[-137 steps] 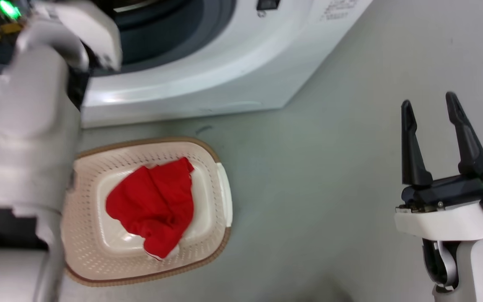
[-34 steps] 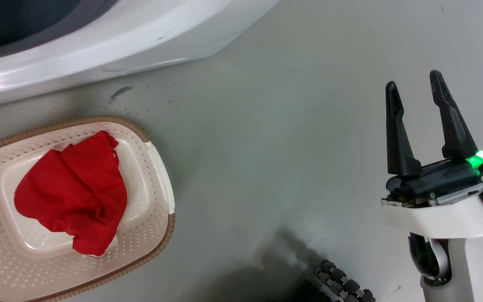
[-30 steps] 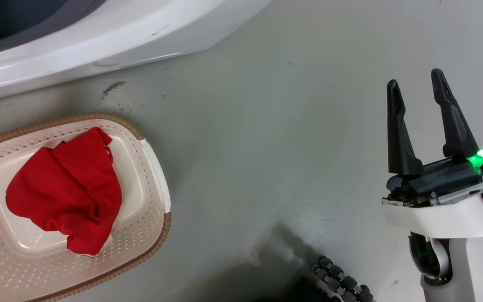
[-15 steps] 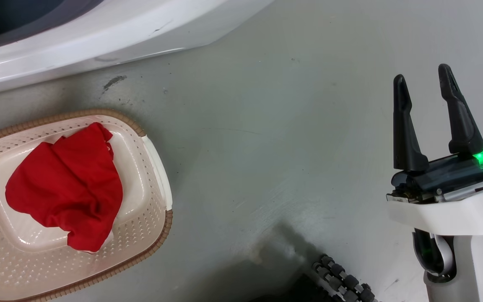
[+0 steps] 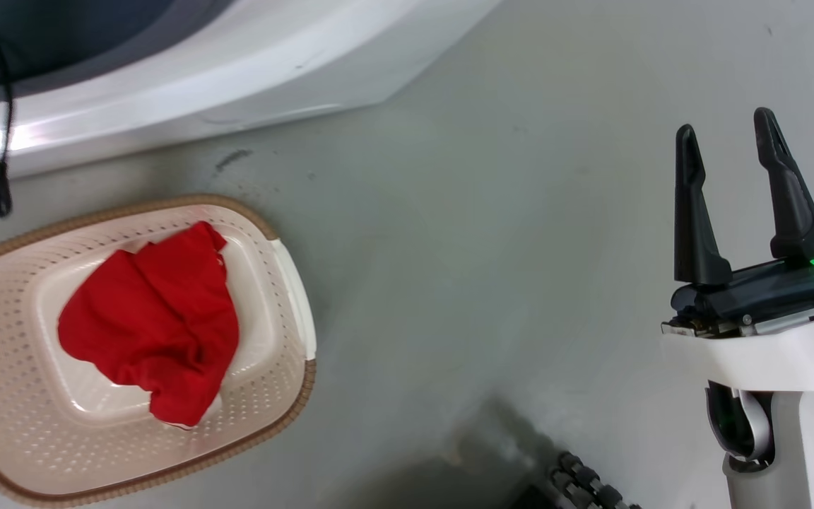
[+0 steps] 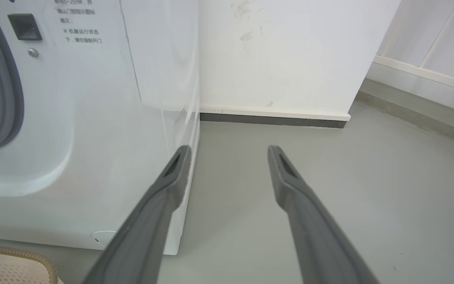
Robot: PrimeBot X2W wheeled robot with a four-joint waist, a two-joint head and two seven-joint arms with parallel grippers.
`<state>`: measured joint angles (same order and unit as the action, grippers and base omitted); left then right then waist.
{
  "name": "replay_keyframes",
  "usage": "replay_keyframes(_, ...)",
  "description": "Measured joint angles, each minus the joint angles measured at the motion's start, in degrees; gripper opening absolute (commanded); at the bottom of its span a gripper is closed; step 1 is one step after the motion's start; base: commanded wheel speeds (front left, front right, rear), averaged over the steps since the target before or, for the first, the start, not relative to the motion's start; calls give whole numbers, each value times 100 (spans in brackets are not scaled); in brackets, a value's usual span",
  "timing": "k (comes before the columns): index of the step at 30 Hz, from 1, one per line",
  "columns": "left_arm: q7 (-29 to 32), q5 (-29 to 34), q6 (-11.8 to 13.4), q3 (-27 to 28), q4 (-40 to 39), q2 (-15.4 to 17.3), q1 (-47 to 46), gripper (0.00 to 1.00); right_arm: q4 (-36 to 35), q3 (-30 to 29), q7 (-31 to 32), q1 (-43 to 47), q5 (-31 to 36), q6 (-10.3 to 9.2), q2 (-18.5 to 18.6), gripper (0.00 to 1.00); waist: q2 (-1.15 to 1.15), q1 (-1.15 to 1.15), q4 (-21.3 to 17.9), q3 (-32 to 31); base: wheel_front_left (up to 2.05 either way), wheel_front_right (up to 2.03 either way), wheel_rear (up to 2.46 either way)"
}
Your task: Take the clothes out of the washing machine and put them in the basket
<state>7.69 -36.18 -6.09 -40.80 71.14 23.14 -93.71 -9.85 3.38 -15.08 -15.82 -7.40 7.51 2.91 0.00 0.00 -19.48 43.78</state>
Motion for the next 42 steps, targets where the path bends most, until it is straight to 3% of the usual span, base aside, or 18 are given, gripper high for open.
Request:
replay_keyframes(14,-1072,-359,-126,-234,-410,-252,1462,0,180,15,-1,310,413,0,-2,100,0,0,566,-976,0,0,0)
replay_keyframes(22,-1878,-655,-130,-568,-992,-113,2794,0,315,-25,-1,655,589,0,-2,100,0,0,818,-1752,0,0,0)
replay_keyframes(29,-2206,-791,-127,-617,-1533,-69,3591,0,426,-88,0,1074,701,0,-2,100,0,-1,1025,-2393,0,0,0)
replay_keyframes(34,-2258,-705,78,-501,-2174,11,4169,0,478,-79,-1,1327,743,0,-3,100,0,-1,1178,-2844,0,0,0)
replay_keyframes(42,-2267,-417,661,-107,-3884,359,5257,0,555,-91,-1,1704,750,0,-2,100,0,-1,1406,-3508,0,0,0)
